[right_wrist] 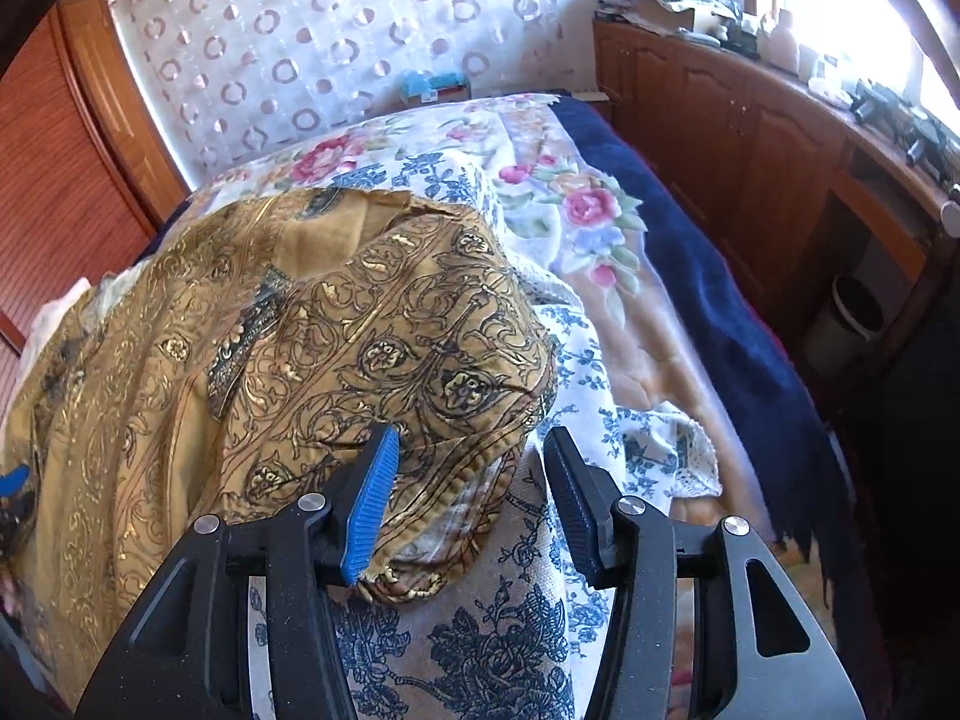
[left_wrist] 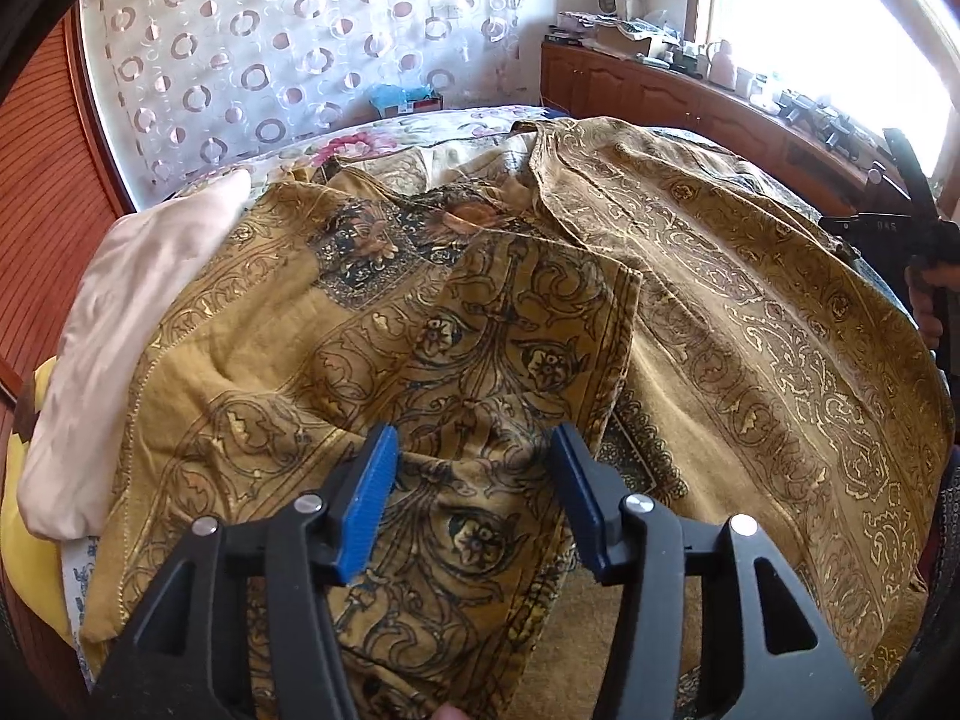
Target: Fold small clothes
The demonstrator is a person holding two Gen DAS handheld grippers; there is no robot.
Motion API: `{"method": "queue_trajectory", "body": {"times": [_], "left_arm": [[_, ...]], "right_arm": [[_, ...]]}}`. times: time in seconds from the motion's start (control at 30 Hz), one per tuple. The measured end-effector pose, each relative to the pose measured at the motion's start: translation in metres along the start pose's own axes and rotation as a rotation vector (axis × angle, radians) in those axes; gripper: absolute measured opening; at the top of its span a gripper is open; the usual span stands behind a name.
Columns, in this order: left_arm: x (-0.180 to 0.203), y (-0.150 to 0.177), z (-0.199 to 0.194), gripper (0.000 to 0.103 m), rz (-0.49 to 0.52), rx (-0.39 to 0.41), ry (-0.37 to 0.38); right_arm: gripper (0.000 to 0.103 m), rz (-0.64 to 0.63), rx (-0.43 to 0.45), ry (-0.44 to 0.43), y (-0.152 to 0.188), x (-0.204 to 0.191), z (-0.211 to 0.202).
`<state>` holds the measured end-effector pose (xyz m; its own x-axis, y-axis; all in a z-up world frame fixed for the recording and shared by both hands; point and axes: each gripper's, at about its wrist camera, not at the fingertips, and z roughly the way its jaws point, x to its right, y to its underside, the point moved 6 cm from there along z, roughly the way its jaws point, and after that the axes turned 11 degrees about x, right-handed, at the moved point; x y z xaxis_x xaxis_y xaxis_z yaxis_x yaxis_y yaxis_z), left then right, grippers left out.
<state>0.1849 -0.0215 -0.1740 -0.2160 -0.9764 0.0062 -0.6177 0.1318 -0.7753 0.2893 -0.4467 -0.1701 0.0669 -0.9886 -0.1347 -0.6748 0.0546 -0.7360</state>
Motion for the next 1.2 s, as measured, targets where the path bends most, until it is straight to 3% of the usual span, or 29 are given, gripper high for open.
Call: {"method": "queue_trajectory", "body": {"times": [0.1, 0.3, 0.37, 0.4, 0.43, 0.63, 0.93, 1.03, 1.13, 1.17, 1.2], "left_arm": [[0.001, 0.0, 0.0, 0.053, 0.005, 0.0, -0.003], [0.0, 0.0, 0.0, 0.054, 0.006, 0.0, -0.003], [0.001, 0.0, 0.0, 0.054, 0.006, 0.0, -0.003], [0.001, 0.0, 0.0, 0.054, 0.009, 0.0, -0.005], [0.0, 0.0, 0.0, 0.054, 0.01, 0.0, -0.007], [-0.001, -0.001, 0.001, 0.054, 0.007, 0.0, -0.004], [0.0, -0.001, 0.002, 0.056, 0.005, -0.001, -0.003], [0.0, -0.001, 0.002, 0.056, 0.005, 0.0, -0.006], [0.0, -0.001, 0.002, 0.056, 0.006, 0.0, -0.006], [0.0, -0.001, 0.002, 0.056, 0.004, 0.0, -0.005], [0.0, -0.001, 0.001, 0.056, 0.002, 0.0, -0.003]], "right_arm": [[0.05, -0.011, 0.003, 0.001, -0.001, 0.0, 0.0], [0.032, -0.11, 0.033, 0.056, -0.004, -0.007, -0.004], [0.023, -0.132, 0.038, 0.078, -0.004, -0.007, -0.004], [0.01, -0.136, 0.039, 0.083, -0.005, -0.008, -0.005], [0.007, -0.133, 0.041, 0.066, -0.007, -0.009, -0.006], [0.006, -0.176, 0.12, 0.027, -0.024, -0.03, -0.024], [0.005, -0.249, 0.261, -0.179, -0.05, -0.116, -0.07], [0.005, -0.288, 0.272, -0.262, -0.053, -0.157, -0.077], [0.006, -0.302, 0.226, -0.34, -0.046, -0.191, -0.073], [0.008, -0.311, 0.217, -0.345, -0.044, -0.198, -0.071], [0.017, -0.331, 0.216, -0.334, -0.042, -0.205, -0.069]]}}
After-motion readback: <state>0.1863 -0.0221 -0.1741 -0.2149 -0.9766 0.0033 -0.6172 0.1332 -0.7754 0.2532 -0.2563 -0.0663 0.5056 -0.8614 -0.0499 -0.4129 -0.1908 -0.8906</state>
